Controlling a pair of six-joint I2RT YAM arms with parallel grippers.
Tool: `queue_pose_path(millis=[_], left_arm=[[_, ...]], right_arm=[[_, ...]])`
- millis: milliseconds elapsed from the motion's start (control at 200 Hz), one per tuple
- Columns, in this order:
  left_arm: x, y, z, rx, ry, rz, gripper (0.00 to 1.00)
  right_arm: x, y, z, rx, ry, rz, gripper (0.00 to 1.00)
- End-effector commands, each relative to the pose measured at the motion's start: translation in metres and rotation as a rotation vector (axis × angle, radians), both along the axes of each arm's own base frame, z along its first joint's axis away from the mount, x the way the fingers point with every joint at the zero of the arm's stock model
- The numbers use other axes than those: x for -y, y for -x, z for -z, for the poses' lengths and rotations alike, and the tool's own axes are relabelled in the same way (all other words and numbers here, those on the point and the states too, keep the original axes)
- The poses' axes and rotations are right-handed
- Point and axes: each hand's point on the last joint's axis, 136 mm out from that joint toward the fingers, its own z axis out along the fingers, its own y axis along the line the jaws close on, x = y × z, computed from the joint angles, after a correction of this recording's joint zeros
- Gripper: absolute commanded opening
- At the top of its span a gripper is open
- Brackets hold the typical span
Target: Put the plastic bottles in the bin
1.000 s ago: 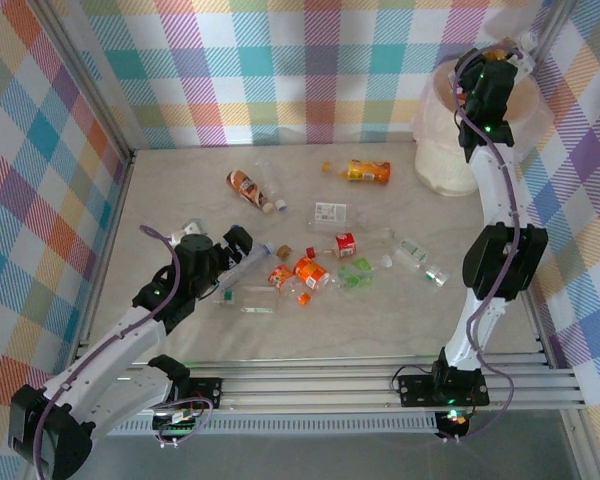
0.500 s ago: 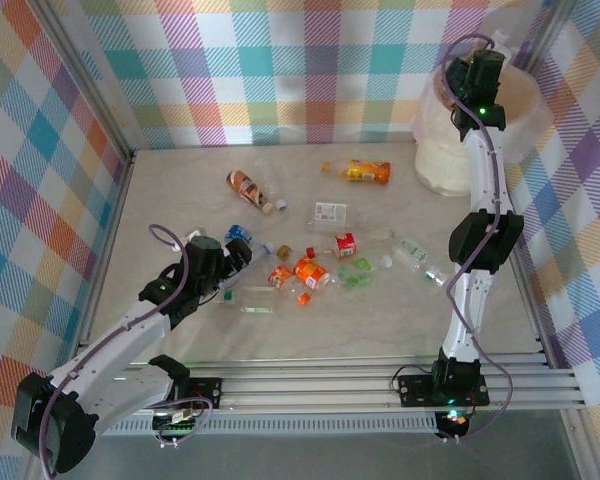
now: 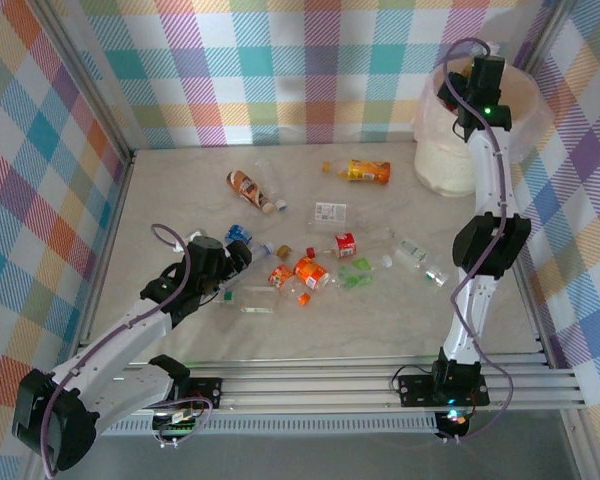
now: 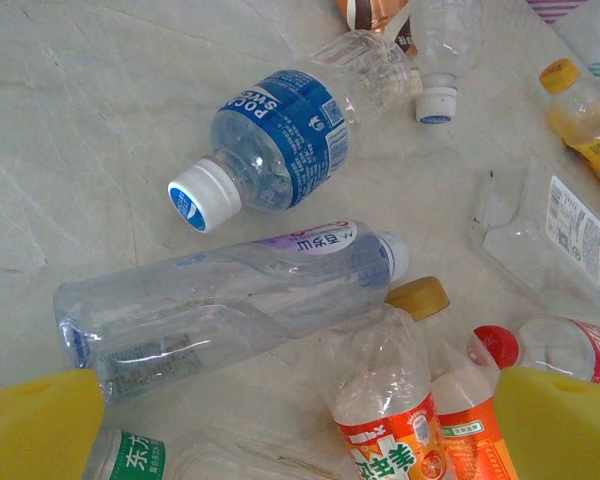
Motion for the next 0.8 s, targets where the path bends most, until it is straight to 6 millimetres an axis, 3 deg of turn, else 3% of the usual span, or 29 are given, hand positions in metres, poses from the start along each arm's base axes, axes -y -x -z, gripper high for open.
queue_pose_path(millis=[0, 270, 410, 495, 660, 795], left_arm=[[0.006, -0.001, -0.007, 0.001, -0.008, 0.023, 1.0], [0.012, -0.006, -0.001, -0.037, -0.007, 0.033, 1.0], [0.009, -0.005, 0.006, -0.093, -0.006, -0.007, 1.0], [0.007, 0.0, 0.009, -0.126, 0.008, -0.043, 1.0], [-0.003, 0.017, 0.017, -0.202, 0.045, -0.123, 1.0], [-0.006, 0.034, 0.028, -0.302, 0.109, -0.212, 1.0]], right_arm=[[-0.003, 0.024, -0.052, 0.089, 0.017, -0.027, 0.83], [-0.005, 0.041, -0.059, 0.089, 0.073, -0.049, 0.92], [-0.012, 0.059, -0.066, 0.073, 0.058, -0.082, 0.95], [-0.023, 0.081, -0.068, 0.073, 0.011, -0.125, 1.0], [-0.059, 0.138, -0.066, 0.135, -0.106, -0.272, 1.0], [-0.085, 0.195, -0.035, 0.153, -0.25, -0.358, 1.0]])
